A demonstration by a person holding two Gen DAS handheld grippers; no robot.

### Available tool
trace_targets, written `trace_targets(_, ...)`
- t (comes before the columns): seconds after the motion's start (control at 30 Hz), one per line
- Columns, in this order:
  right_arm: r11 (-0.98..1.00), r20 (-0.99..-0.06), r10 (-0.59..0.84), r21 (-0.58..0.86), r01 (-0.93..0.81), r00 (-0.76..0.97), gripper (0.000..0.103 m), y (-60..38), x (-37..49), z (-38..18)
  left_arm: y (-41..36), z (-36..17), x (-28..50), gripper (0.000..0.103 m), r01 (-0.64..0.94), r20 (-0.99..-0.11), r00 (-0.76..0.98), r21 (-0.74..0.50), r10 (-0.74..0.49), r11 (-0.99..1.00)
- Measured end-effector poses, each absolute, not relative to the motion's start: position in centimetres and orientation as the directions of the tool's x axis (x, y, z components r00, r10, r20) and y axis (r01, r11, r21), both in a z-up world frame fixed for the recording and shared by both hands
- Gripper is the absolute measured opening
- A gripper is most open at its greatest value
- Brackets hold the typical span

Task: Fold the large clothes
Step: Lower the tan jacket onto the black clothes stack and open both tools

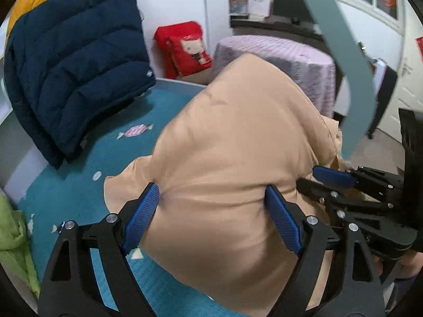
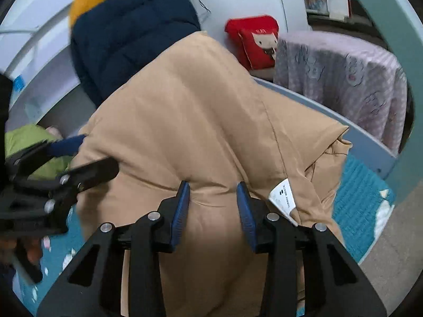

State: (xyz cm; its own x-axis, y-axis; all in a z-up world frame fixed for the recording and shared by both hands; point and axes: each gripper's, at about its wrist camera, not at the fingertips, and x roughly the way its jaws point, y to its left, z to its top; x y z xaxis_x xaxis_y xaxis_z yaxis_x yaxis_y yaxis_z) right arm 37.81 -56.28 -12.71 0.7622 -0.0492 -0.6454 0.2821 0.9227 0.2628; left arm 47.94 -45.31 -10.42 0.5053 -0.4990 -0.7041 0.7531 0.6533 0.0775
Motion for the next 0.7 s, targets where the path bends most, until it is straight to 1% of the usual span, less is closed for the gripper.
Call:
trace_targets(0.03,0.922,-0.652,-0.053,0.258,0.287,0.756,0.036,-56.7,38.8,-12.8,-46.1,-10.8,48.9,0.083,0.737,-0.705,0.525,0.097,-0.476,0.669)
trace_targets(0.13,0.917,-0.672,-0.074,0.244,0.315,0.736,0.037,-58.3,41.6,-13.1,-47.5,-11.2,51.4,0.083,0.704,-0.713,0.528,0.063,-0.462,0.708)
trace_targets(0.2,0.906,-0.691,-0.06,0.266,0.331,0.72,0.038,-59.7,43.0,-13.8,-48.3,-11.6,52.6,0.083,0.697,-0.719,0.528,0.064,-0.451,0.715)
trace_targets(0.3,0.89,-0.707,-0.056,0.284,0.356,0.705,0.039,-61.1,44.0,-15.1,-49.5,-12.3,53.2,0.083,0.691,-0.722,0.541,0.088,-0.432,0.717)
trace_targets(0.37,0.888,-0.707,-0.063,0.283,0.363,0.705,0.039,-61.1,44.0,-14.9,-49.4,-12.2,52.8,0.083,0.685,-0.711,0.551,0.087,-0.437,0.723)
trace_targets(0.43,0.894,-0.697,-0.075,0.27,0.358,0.713,0.04,-60.7,43.3,-14.4,-48.8,-11.7,52.0,0.086,0.698,-0.691,0.553,0.079,-0.466,0.711)
trace_targets(0.47,0.895,-0.692,-0.074,0.271,0.353,0.718,0.04,-60.1,42.9,-14.1,-48.5,-11.4,51.7,0.089,0.71,-0.684,0.544,0.065,-0.486,0.702)
trace_targets(0.63,0.895,-0.661,-0.072,0.287,0.34,0.747,0.043,-59.3,40.3,-12.9,-45.6,-9.6,49.5,0.09,0.728,-0.634,0.526,-0.009,-0.567,0.685)
trace_targets(0.7,0.895,-0.647,-0.082,0.288,0.342,0.758,0.049,-58.9,39.1,-12.2,-44.0,-8.7,48.8,0.092,0.722,-0.62,0.519,-0.051,-0.589,0.69)
